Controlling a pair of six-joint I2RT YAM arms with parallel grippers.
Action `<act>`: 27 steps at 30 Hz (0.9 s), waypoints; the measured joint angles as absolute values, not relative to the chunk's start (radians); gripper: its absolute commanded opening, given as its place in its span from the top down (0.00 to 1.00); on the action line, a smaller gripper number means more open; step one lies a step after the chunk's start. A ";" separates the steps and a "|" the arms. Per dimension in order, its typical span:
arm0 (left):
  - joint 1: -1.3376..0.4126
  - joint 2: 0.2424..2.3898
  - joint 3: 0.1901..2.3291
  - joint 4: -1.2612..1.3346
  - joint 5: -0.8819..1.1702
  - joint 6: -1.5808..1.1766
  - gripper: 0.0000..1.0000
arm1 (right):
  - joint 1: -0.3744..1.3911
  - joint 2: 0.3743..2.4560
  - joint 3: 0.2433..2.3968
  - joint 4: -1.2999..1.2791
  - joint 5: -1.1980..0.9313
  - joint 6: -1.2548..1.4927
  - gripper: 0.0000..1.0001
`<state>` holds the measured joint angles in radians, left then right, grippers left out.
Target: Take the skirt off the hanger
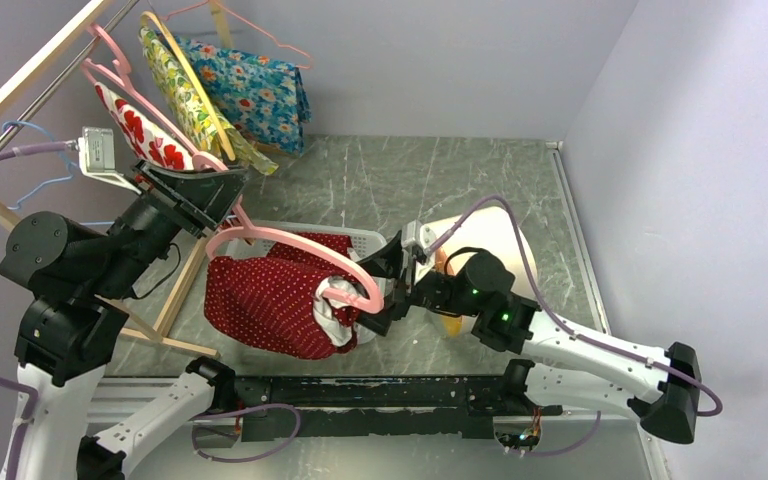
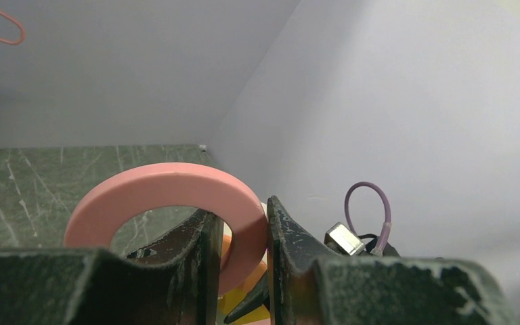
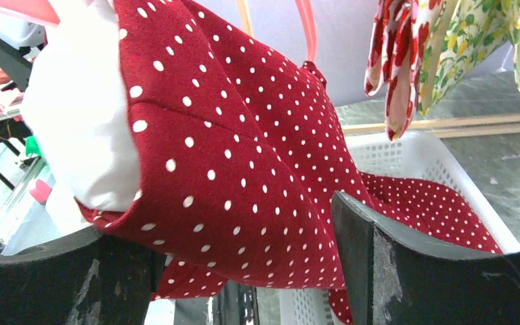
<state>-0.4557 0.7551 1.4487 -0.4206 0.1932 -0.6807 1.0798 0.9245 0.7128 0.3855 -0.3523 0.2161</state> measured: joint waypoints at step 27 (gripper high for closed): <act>-0.456 0.764 1.449 -0.454 0.234 -0.633 0.93 | 1.082 0.960 0.797 0.286 -0.349 0.203 0.88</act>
